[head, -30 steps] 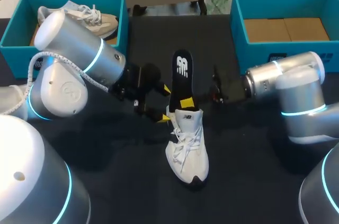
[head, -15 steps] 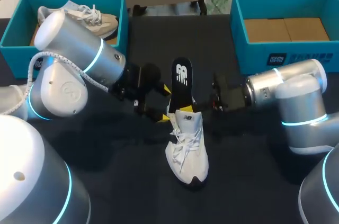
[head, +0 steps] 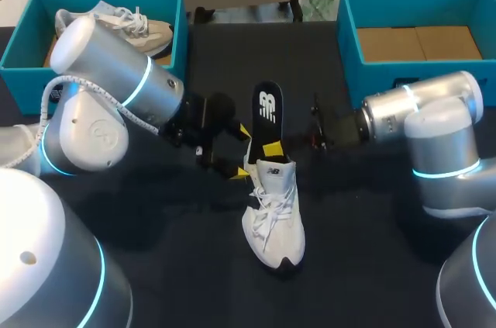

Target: Take the shoe out of the shoebox, open the shoe tongue, remove and reinsert the insole, then place the shoe into the shoebox

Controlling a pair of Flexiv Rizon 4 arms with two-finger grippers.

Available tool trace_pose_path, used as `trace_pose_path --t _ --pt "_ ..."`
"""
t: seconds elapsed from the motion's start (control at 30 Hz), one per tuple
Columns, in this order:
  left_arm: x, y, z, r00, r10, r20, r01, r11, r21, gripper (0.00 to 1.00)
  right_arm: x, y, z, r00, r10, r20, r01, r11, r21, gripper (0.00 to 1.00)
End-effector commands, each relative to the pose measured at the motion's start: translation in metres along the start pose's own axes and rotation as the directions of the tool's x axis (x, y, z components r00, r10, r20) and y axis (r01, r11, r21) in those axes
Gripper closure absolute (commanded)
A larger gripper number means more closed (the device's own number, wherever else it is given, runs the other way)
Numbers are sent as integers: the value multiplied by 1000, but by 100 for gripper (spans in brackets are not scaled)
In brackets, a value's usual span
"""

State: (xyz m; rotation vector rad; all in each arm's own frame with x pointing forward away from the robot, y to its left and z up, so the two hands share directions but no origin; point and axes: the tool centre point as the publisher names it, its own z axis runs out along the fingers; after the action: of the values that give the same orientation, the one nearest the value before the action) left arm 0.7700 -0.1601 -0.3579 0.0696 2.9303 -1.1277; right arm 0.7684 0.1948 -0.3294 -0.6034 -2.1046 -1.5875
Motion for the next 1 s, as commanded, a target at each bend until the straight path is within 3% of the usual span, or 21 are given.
trace_pose_path --t 0.03,0.1,0.13,0.17,0.73,1.0 --pt "1 0 -1 1000 1 1 -1 1000 -2 0 -9 7 1 1000 0 -19 1 1000 24 80" --pt "1 0 -1 1000 1 1 -1 1000 -2 0 -12 5 2 999 7 -31 -6 999 32 86" --pt "1 0 -1 1000 1 1 -1 1000 -2 0 -14 4 2 999 12 -36 -11 999 38 98" --pt "1 0 -1 1000 1 1 -1 1000 -2 0 -14 3 2 999 14 -36 -12 999 36 100" --pt "1 0 -1 1000 1 1 -1 1000 -2 0 3 -33 7 991 127 -52 -125 991 44 100" --pt "1 0 -1 1000 1 1 -1 1000 -2 0 7 -39 13 986 154 -63 -151 987 58 100"
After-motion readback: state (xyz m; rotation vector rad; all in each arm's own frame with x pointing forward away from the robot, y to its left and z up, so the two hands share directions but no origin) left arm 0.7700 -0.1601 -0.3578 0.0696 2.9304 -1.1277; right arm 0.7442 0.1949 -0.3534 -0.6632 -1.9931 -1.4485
